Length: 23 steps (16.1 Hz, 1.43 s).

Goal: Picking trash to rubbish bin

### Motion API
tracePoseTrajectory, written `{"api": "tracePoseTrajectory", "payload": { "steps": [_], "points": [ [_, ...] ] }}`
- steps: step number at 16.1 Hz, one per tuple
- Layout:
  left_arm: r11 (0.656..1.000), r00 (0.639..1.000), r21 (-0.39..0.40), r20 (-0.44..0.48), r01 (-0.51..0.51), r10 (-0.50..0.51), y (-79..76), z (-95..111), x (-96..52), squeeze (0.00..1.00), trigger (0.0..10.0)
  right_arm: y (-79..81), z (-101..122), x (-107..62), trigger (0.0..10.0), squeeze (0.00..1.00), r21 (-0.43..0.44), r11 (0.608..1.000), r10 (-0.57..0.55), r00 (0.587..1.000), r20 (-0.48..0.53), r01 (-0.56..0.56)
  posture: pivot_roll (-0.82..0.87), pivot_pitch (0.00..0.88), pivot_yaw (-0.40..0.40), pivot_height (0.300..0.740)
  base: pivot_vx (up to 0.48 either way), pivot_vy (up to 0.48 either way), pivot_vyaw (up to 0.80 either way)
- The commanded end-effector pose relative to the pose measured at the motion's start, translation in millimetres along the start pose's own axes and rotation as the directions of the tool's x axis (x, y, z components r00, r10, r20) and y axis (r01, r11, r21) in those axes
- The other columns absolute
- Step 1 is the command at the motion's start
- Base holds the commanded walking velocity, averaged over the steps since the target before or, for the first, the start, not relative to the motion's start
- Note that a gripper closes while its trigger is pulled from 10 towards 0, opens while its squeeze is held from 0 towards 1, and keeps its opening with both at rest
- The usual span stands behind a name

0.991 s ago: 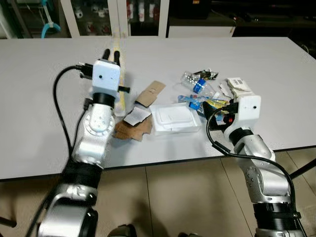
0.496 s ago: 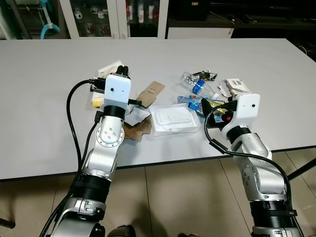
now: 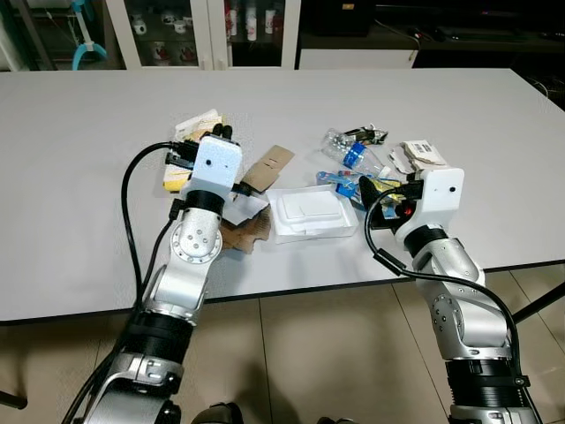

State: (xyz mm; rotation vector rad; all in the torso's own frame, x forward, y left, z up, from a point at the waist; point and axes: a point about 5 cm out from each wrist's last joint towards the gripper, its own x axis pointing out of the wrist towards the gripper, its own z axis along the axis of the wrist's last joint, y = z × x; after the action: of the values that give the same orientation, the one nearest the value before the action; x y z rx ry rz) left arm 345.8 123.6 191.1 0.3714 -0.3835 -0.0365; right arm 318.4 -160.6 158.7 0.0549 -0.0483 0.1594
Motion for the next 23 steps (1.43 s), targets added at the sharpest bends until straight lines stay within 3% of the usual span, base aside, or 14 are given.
{"api": "tracePoseTrajectory", "payload": {
  "steps": [1,6,10,13,14,16,20,21,23],
  "points": [
    [1.000,1.000,0.010,-0.002,0.012,-0.012,0.4,0,-3.0,1.00,10.0,-2.4,-4,-0.5,10.0,0.00,0.004,1.000,-0.009,1.000,-0.011,0.009,-0.04,0.042,-0.019,0.740,0.000,0.000,0.00],
    [0.974,0.996,0.209,-0.024,0.085,-0.082,7.0,-5,-14.2,1.00,10.0,1.6,-7,0.6,10.0,0.00,0.013,1.000,0.004,1.000,-0.018,-0.003,-0.02,0.036,-0.017,0.740,0.000,0.000,0.00],
    [0.936,0.976,0.278,-0.048,0.215,-0.210,-0.1,-12,-22.2,1.00,10.0,10.0,-5,2.6,10.0,0.00,0.008,0.998,0.059,0.998,-0.013,-0.059,-0.03,0.023,-0.014,0.740,0.000,0.000,0.00],
    [0.921,0.976,0.323,-0.071,0.219,-0.207,5.9,-14,-20.7,1.00,10.0,10.4,-5,0.6,10.0,0.00,-0.001,0.996,0.094,0.995,-0.024,-0.094,-0.03,0.018,-0.014,0.740,0.000,0.000,0.00],
    [0.910,0.976,0.357,-0.118,0.213,-0.182,15.1,-22,-21.1,1.00,10.0,15.6,-9,-4.9,10.0,0.00,-0.031,0.979,0.200,0.977,-0.066,-0.203,-0.03,0.015,-0.014,0.740,0.000,0.000,0.00],
    [0.899,0.977,0.385,-0.136,0.207,-0.166,21.1,-26,-22.0,1.00,10.0,19.4,-10,-8.8,10.0,0.00,-0.045,0.963,0.261,0.962,-0.076,-0.265,-0.03,0.013,-0.014,0.740,0.000,0.000,0.00],
    [0.868,0.972,0.446,-0.173,0.219,-0.157,33.0,-33,-25.2,1.00,10.0,17.0,-8,-10.7,10.0,0.00,-0.036,0.961,0.270,0.960,-0.072,-0.273,-0.03,0.009,-0.013,0.740,0.000,0.000,0.00],
    [0.832,0.963,0.489,-0.184,0.263,-0.197,34.5,-35,-27.0,0.00,10.0,18.4,-8,-11.1,10.0,0.00,-0.035,0.957,0.285,0.956,-0.075,-0.288,-0.02,0.009,-0.013,0.740,0.000,0.000,0.00],
    [0.793,0.943,0.513,-0.227,0.328,-0.243,36.7,-41,-30.2,0.00,10.0,24.3,-10,-13.8,10.0,0.00,-0.028,0.941,0.334,0.939,-0.085,-0.338,-0.02,0.008,-0.013,0.740,0.000,0.000,0.00]
  ]
}}
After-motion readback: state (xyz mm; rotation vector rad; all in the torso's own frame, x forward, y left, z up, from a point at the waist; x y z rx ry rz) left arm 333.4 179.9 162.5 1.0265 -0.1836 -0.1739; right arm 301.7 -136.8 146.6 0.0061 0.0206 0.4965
